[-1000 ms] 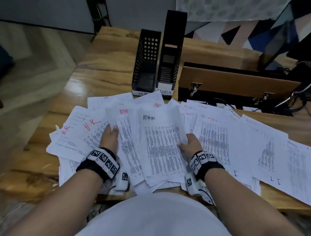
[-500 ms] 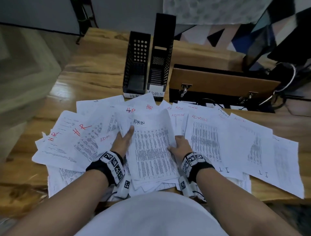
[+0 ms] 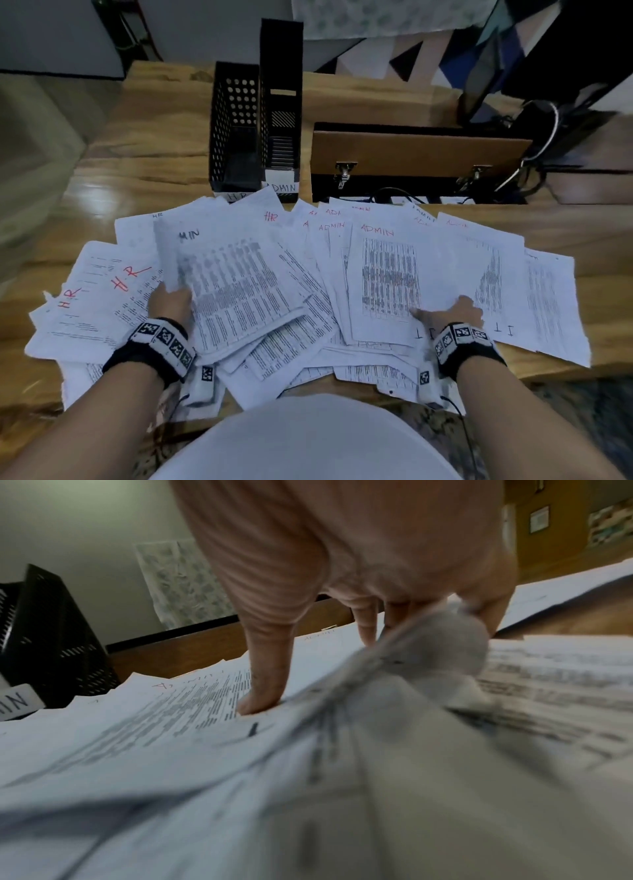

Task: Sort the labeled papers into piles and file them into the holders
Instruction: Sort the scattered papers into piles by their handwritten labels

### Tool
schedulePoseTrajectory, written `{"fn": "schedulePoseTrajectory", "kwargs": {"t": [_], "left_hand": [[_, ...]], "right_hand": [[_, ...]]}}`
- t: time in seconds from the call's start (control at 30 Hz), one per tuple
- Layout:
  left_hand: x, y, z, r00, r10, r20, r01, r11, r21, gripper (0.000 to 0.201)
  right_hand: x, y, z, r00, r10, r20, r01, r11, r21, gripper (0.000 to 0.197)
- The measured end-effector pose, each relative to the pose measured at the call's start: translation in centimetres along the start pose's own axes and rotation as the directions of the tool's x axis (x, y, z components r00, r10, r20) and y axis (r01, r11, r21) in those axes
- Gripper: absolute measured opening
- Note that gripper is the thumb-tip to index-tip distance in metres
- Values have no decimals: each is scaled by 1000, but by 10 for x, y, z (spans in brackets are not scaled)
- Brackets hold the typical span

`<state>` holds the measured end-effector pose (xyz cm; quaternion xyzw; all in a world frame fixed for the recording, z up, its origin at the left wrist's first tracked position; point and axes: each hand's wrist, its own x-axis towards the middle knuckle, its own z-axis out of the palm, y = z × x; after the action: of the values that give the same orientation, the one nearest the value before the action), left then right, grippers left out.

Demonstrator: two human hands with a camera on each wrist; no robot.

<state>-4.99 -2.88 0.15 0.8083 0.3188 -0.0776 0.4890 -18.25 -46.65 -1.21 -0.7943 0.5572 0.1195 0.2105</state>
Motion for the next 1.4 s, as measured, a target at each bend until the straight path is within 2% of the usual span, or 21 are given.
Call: {"fn": "schedulePoseTrajectory", "kwargs": {"t": [0.07, 0.13, 0.2, 0.23, 0.3, 0.43, 0.57, 0.67, 0.77, 0.83, 0.93, 1.0, 1.07, 1.13, 1.17, 1.23, 1.3, 1.37, 1.4], "left_hand": [[0, 3, -7, 1000, 1, -22, 0, 1000, 13, 8], [1, 7, -10, 999, 15, 47, -17, 999, 42, 15], [-1, 12, -9, 991, 12, 137, -8, 1000, -27, 29], [-4, 14, -8, 986, 8, 167, 0, 999, -46, 37], [-10, 16, -5, 978, 2, 208, 10, 998, -55, 41], [-23, 9, 8, 966, -6, 259, 16, 999, -36, 38], [-36, 2, 24, 939, -49, 340, 62, 998, -26, 33], [-44, 1, 33, 920, -45, 388, 47, 999, 3, 25], [-44, -1, 37, 927, -37, 372, 29, 999, 26, 32], [-43, -2, 37, 933, -39, 359, 31, 999, 29, 38], [-40, -4, 36, 934, -35, 355, 44, 999, -16, 45], [-39, -5, 36, 937, -22, 350, 54, 995, -82, 41], [-38, -3, 36, 943, -8, 333, 45, 994, -101, 39], [-38, -1, 35, 942, -3, 334, 41, 994, -105, 42], [-39, 0, 35, 936, -6, 352, 51, 992, -120, 50], [-33, -2, 35, 918, -37, 394, 93, 988, -123, 82], [-22, -8, 36, 899, -90, 429, 176, 970, -165, 102], [-29, -6, 35, 876, -94, 474, 203, 961, -185, 93], [-39, -2, 34, 867, -56, 496, 159, 973, -168, 80]], "right_hand": [[4, 3, 2, 997, -24, 71, 14, 989, 149, 115], [3, 1, 1, 992, -90, 87, 70, 974, 214, 93], [1, 1, 1, 989, -145, -21, 145, 946, 290, 50], [-1, 2, 1, 986, -140, -92, 164, 924, 345, 35], [-2, 6, -1, 979, -75, -191, 153, 886, 438, 22], [1, 11, -14, 958, -20, -285, 148, 889, 434, 18], [-2, 8, -28, 927, -43, -371, 203, 892, 403, 6], [-4, 8, -31, 928, -99, -360, 250, 880, 403, 19], [-14, 0, -51, 903, -140, -407, 313, 862, 398, 31], [-25, -10, -74, 861, -102, -498, 354, 823, 443, 41], [-45, -27, -115, 766, -77, -638, 492, 709, 505, 42], [-55, -41, -130, 752, -117, -649, 566, 619, 545, 39], [-62, -57, -125, 778, -216, -590, 593, 561, 577, 26], [-72, -71, -97, 827, -345, -444, 560, 579, 592, 18], [-78, -77, -76, 844, -407, -349, 536, 624, 568, 18], [-91, -84, -32, 858, -499, -124, 483, 699, 527, 18], [-106, -89, 9, 828, -553, 89, 468, 770, 434, 18], [-122, -93, 38, 778, -576, 250, 489, 806, 334, 15], [-129, -94, 47, 755, -580, 305, 491, 809, 323, 14]]}}
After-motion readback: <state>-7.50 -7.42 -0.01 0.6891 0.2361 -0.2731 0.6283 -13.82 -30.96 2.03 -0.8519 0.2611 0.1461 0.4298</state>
